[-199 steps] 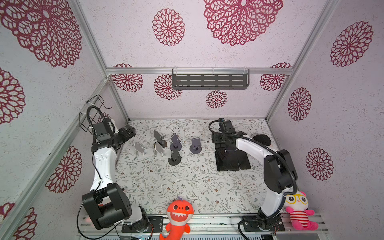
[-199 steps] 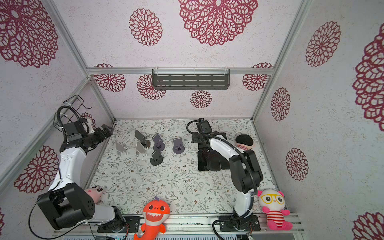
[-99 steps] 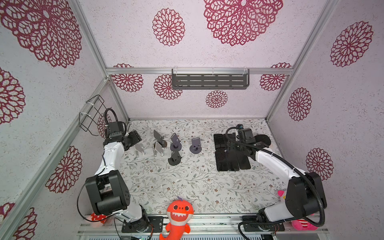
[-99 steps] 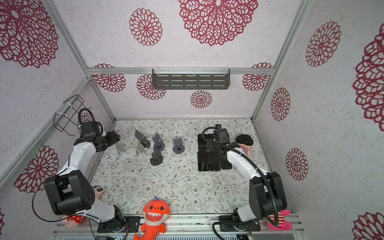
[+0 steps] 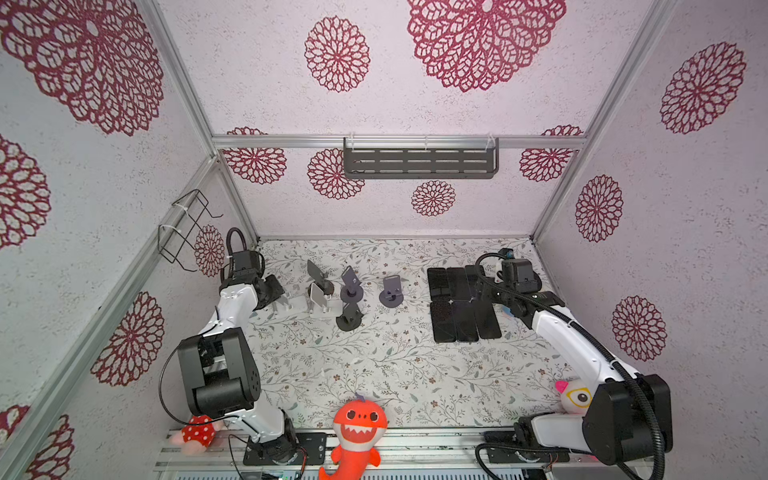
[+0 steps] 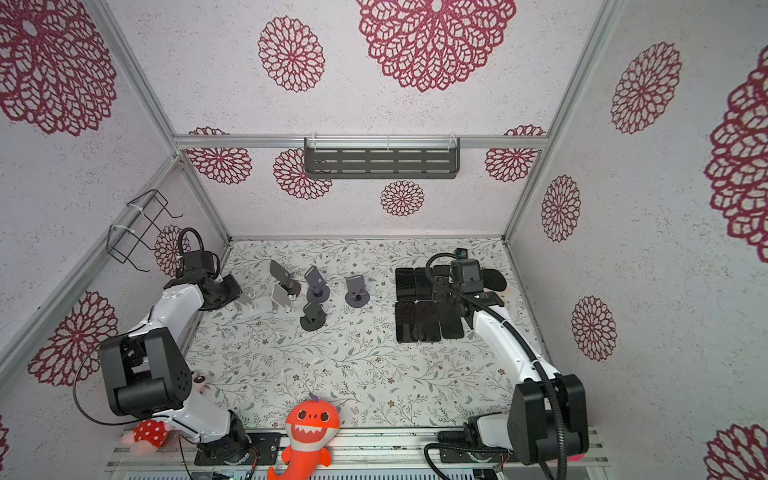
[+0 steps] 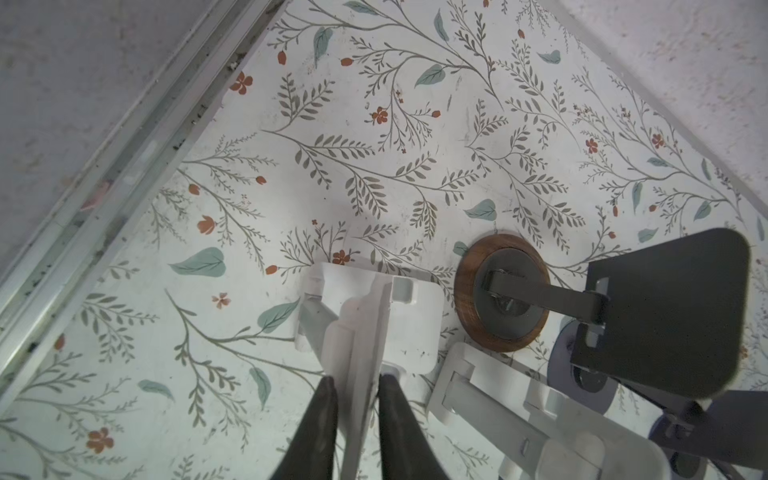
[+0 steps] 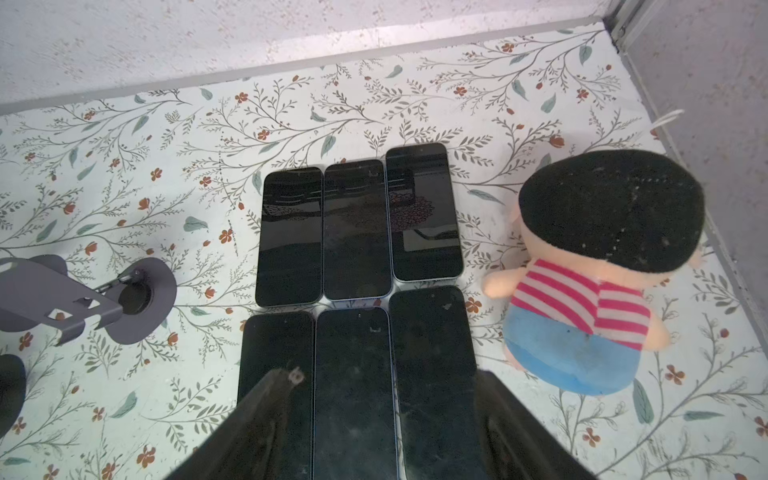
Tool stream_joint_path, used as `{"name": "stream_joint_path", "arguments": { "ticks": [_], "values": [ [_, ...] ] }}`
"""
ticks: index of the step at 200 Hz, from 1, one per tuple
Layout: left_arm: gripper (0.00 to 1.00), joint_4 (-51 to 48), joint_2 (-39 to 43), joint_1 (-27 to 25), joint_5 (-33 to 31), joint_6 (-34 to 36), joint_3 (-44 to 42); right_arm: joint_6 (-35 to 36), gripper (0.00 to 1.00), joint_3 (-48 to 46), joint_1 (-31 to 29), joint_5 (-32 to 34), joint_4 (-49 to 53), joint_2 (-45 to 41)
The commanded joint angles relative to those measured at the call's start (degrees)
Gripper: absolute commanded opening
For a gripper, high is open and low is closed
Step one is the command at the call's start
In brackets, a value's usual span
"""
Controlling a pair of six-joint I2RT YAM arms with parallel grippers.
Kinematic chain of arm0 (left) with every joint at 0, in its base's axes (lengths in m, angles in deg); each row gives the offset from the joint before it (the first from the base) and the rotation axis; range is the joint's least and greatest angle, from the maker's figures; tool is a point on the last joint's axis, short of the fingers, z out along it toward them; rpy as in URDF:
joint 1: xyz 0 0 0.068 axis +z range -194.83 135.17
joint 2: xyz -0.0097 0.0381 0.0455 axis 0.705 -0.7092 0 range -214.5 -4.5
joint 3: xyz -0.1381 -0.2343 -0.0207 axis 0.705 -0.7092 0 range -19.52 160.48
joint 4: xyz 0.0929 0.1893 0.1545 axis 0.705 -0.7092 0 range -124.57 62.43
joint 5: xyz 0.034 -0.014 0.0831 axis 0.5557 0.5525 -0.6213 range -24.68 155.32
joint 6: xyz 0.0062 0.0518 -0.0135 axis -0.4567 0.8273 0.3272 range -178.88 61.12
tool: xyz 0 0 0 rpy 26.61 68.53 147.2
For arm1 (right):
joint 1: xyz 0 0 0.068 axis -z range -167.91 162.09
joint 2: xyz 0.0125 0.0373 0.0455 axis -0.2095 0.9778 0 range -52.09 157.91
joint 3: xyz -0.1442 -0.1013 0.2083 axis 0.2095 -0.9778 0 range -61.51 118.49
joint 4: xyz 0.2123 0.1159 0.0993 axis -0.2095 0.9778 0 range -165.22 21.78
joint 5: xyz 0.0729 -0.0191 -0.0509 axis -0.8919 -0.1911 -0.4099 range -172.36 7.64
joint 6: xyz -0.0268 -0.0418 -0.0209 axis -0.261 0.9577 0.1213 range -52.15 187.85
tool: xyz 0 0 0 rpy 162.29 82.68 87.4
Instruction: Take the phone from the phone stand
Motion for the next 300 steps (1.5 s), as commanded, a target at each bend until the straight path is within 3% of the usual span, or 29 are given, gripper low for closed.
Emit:
{"name": "stream_joint_path", "arguments": {
  "ticks": [1,75,161,180,202,218,232,249,277,300],
  "values": [
    [0.11,-0.29,-2.18,-0.38,-1.11,0.30,2.45,1.02,0.74,-0.23,0.60,-0.58,-0.15,-1.87],
    [0.00,-0.62,-11.72,-0.32,-4.02,3.13,20.47,2.00,0.74,-2.23,2.68,-0.25,0.59,-4.94],
    [0.00,-7.00,-35.24,-0.72,6.51,7.82,45.79,2.55,0.73,-4.98,4.63,1.15,3.51,-9.89],
    [0.08,-8.27,-35.94,-0.81,5.36,8.60,46.53,2.92,0.73,-5.29,4.97,1.47,3.86,-10.96],
    [0.38,-2.42,-30.51,-0.81,3.43,8.65,40.08,3.46,0.76,-7.38,5.24,1.39,1.40,-12.33],
    [0.67,3.46,-23.75,-0.82,1.80,8.05,33.01,4.02,0.80,-9.95,5.24,1.34,-1.85,-12.76],
    [0.84,8.63,-16.49,-0.94,0.54,7.05,25.98,4.30,0.82,-12.61,5.35,1.65,-5.31,-13.26],
    [0.91,14.45,-7.29,-1.23,-0.72,5.69,15.70,4.44,0.87,-15.72,5.51,2.71,-9.69,-13.72],
    [0.93,26.57,7.84,-3.11,-3.09,2.91,-5.98,6.34,0.99,-22.05,5.73,4.60,-20.31,-14.08],
    [0.93,30.97,16.26,-5.22,-5.69,3.05,-17.90,8.78,0.99,-25.91,5.88,7.22,-26.21,-13.14]
  ]
}}
